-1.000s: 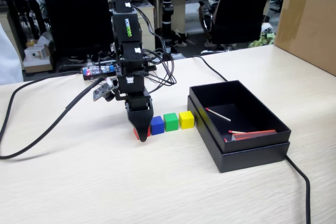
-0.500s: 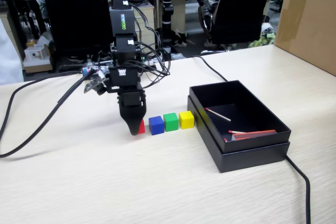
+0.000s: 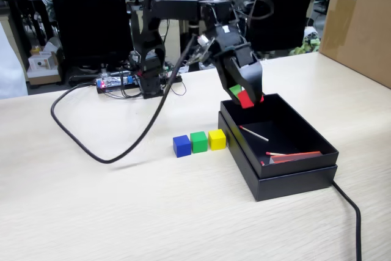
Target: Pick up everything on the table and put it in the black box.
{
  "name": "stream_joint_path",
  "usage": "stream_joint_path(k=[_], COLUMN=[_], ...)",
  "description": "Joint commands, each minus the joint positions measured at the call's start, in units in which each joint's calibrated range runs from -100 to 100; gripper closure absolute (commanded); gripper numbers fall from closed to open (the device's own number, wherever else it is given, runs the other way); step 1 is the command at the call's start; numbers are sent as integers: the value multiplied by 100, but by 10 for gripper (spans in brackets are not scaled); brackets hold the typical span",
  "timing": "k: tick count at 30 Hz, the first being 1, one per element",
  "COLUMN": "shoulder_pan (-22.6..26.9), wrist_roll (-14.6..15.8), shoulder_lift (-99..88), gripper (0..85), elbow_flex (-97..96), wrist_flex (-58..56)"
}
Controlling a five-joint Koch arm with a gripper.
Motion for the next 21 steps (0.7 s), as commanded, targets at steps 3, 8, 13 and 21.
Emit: stream_joint_path(k=[3,8,13,21], shoulder_pan=[156,171,176,181], wrist_roll=[142,264,303,357], shoulder_lift=[800,1637,2050,1947], gripper=[779,778,777,571], elbow_flex=[929,1174,1174,1183], wrist_flex=[-88,-382,-546,-598])
